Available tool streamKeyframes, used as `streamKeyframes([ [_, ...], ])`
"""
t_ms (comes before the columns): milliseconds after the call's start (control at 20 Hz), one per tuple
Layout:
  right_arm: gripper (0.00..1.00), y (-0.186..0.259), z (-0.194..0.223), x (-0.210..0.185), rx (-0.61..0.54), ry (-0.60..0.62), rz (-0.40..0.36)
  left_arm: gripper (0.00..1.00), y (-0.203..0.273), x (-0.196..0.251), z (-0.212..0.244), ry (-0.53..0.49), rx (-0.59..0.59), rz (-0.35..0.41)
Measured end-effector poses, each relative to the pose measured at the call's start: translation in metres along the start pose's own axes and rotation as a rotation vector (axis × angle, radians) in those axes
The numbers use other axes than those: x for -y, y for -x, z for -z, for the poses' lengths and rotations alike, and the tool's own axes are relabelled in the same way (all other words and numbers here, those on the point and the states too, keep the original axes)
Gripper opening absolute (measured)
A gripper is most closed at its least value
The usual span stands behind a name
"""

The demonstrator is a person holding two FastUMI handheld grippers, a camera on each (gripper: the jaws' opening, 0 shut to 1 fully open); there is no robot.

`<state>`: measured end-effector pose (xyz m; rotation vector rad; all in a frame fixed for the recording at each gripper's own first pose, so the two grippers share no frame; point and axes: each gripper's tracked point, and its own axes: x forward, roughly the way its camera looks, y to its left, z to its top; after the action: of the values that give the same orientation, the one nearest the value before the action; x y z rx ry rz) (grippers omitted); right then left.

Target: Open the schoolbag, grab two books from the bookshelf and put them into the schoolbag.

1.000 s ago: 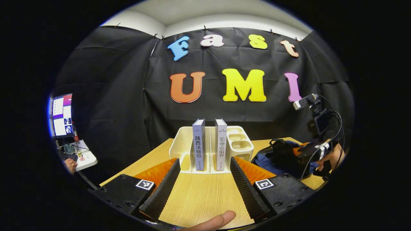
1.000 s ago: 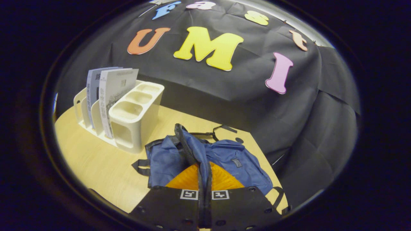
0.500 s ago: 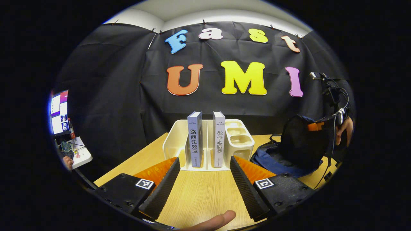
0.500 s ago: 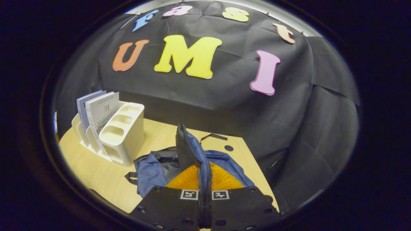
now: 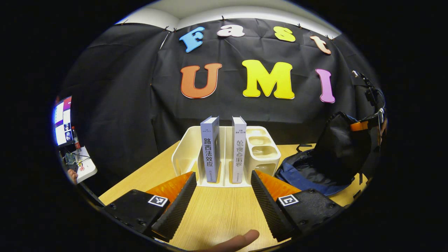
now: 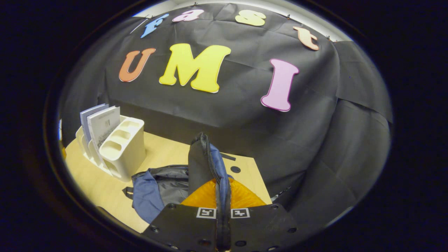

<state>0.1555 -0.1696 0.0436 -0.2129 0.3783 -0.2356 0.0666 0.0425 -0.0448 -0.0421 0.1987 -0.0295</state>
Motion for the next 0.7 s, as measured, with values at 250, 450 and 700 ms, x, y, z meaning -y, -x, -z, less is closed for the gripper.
streamKeyframes([
  [250, 0.0, 0.0, -0.013, 0.009, 0.02, -0.004, -0.033, 0.98, -0.032, 0.006, -0.028, -0.03, 0.004, 0.001],
  [450, 0.0, -0.008, -0.018, 0.014, 0.028, 0.009, -0.041, 0.98, -0.065, 0.017, -0.054, -0.01, -0.004, 0.026],
  [700, 0.0, -0.013, -0.019, 0.015, 0.038, 0.002, -0.064, 0.98, -0.107, 0.028, -0.097, -0.035, 0.022, 0.038],
])
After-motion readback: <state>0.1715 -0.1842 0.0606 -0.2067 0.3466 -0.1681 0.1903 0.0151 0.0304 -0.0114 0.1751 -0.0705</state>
